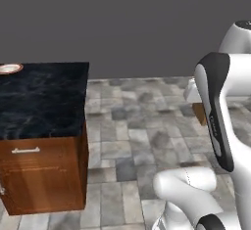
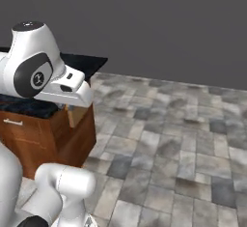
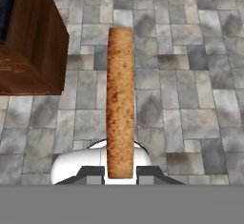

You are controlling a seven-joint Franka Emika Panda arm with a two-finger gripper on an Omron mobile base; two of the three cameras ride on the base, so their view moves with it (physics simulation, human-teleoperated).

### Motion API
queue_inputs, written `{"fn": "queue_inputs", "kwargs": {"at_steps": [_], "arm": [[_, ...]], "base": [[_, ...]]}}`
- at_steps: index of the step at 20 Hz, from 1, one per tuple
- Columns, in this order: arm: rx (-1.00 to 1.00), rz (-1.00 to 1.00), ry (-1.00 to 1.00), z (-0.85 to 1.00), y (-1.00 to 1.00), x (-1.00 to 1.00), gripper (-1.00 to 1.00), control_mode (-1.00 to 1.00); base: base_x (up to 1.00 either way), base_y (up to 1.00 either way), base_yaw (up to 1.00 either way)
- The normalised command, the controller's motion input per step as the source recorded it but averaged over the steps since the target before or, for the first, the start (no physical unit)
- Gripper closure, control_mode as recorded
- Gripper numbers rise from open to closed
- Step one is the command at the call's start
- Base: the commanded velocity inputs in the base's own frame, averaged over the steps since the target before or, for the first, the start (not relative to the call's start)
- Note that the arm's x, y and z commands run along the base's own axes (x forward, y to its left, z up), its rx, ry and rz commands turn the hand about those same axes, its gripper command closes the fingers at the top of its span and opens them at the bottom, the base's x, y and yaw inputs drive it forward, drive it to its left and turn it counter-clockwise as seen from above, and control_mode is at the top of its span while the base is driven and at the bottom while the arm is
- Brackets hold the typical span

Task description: Start the toaster. Once the lever pops up, take the bread to the plate on the dining counter.

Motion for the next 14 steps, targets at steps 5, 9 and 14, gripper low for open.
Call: {"fn": "queue_inputs", "kwargs": {"at_steps": [5, 9, 14], "arm": [[0.0, 0.0, 0.0, 0.0, 0.0, 0.0, 1.0, 1.0], [0.0, 0.0, 0.0, 0.0, 0.0, 0.0, 1.0, 1.0], [0.0, 0.0, 0.0, 0.0, 0.0, 0.0, 1.0, 1.0]], "base": [[0.94, -1.0, 0.31], [0.99, -1.0, 0.32], [1.0, -0.99, 0.35]]}}
